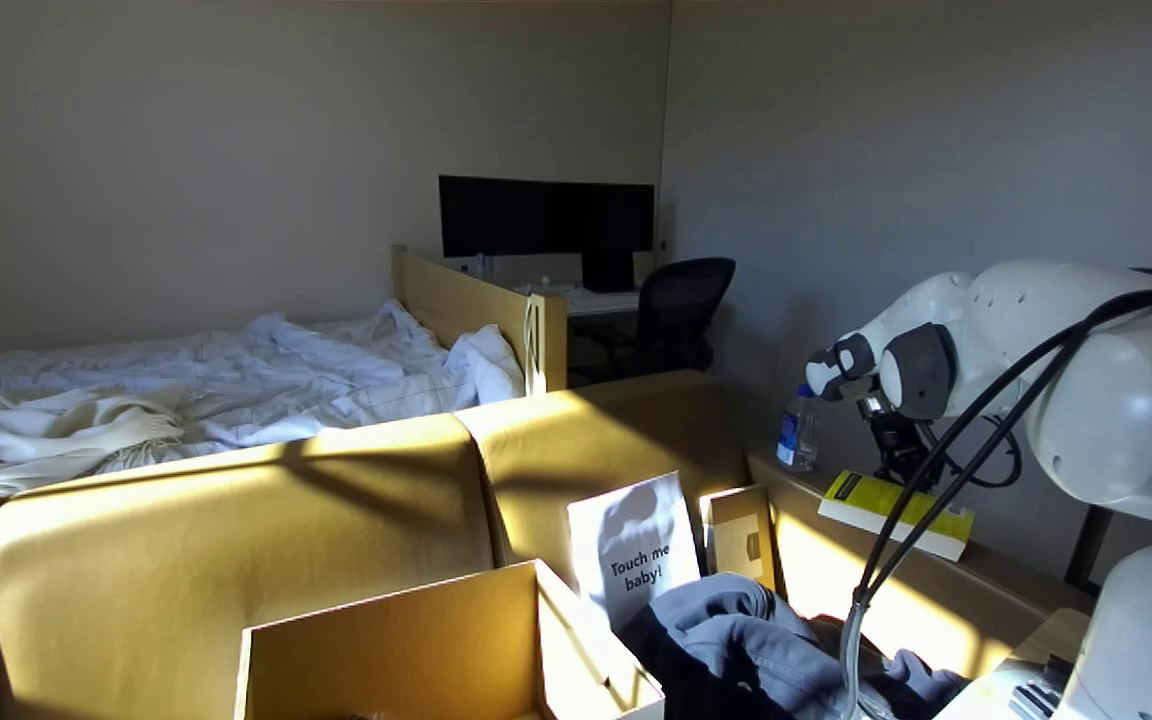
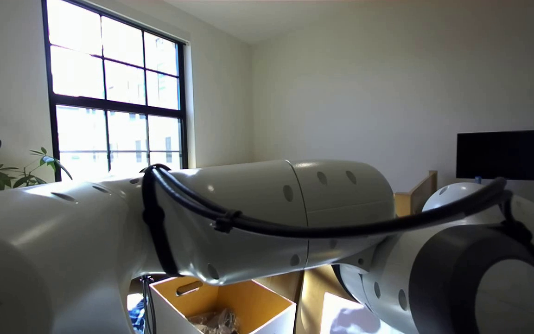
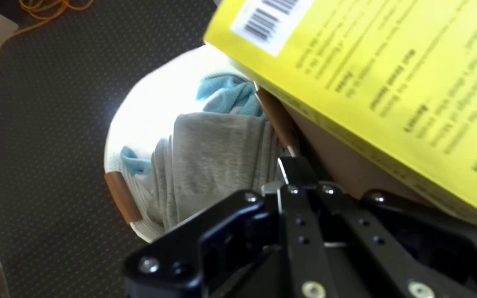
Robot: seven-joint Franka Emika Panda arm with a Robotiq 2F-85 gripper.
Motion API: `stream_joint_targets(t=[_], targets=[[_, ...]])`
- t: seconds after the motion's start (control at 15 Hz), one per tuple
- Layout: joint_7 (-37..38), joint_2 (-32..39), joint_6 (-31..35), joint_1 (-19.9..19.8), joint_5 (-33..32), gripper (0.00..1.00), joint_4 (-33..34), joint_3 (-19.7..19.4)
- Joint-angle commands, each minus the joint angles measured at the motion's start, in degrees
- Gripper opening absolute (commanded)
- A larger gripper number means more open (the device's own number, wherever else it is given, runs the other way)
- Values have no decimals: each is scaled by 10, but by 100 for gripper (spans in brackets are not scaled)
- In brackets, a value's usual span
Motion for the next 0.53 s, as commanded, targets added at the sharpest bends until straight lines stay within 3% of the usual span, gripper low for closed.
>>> stream_joint_targets(t=[0.0, 0.47], targets=[[39, 0, -25, -18, -17, 0, -3, -27], [41, 0, -47, -31, -12, 0, 28, -25]])
